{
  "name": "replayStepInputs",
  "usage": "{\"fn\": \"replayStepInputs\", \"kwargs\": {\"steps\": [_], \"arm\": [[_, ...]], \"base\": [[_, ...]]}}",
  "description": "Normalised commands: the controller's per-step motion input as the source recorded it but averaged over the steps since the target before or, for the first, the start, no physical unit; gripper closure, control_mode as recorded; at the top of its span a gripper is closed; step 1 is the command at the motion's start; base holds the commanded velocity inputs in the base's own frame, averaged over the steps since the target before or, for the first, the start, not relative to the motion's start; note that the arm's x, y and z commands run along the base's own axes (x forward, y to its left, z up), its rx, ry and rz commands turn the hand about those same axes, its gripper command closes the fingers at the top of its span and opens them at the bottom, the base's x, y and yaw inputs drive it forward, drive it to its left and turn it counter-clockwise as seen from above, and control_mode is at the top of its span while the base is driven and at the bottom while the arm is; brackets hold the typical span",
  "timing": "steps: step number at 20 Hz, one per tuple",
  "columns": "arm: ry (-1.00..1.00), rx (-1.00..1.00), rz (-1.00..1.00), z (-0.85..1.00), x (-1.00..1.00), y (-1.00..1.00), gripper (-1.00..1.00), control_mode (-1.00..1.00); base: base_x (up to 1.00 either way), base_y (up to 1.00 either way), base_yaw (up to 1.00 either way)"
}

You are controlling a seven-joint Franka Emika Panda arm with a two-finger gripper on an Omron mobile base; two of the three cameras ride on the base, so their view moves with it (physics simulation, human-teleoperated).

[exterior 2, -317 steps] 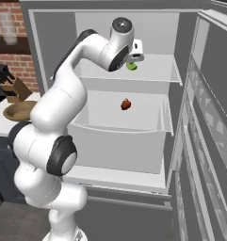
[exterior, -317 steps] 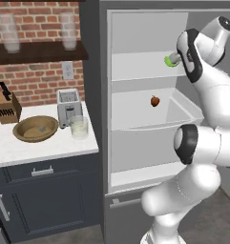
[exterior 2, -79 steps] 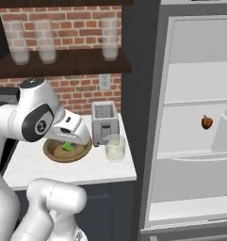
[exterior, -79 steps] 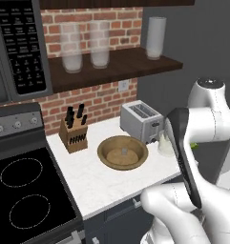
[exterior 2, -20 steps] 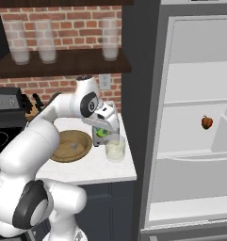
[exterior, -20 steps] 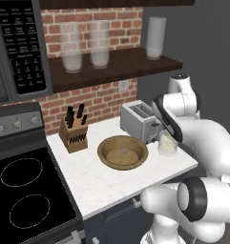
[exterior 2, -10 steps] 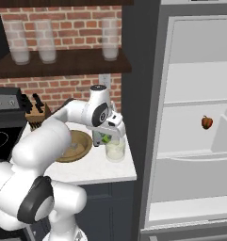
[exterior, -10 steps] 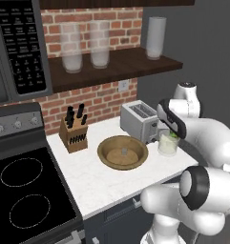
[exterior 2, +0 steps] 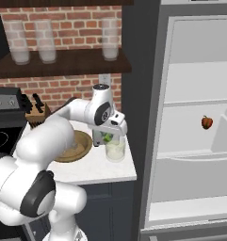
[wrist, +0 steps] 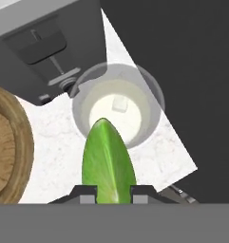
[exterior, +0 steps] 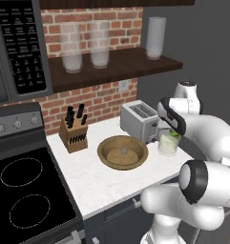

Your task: Grab a lemon wedge from the fridge and one ice cube from the ice bowl, and put them in the glass of lemonade.

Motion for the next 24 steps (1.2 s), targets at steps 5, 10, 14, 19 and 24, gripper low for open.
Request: {"fn": "replayStepInputs", "kwargs": {"steps": [5, 10, 14, 19, 24], "arm": [[0.00, 0.00, 0.00, -0.05, 0.25, -0.04, 1.00, -1.00], [0.00, 0.00, 0.00, -0.17, 0.13, -0.04, 1.00, -1.00], [-0.01, 0.00, 0.00, -0.15, 0.01, 0.00, 1.00, -1.00], [0.00, 0.00, 0.00, -0.01, 0.01, 0.00, 1.00, -1.00], [0.00, 0.00, 0.00, 0.00, 0.00, 0.00, 1.00, -1.00]], "base": [[0.00, 0.00, 0.00], [0.00, 0.00, 0.00], [0.00, 0.00, 0.00], [0.00, 0.00, 0.00], [0.00, 0.00, 0.00]]}}
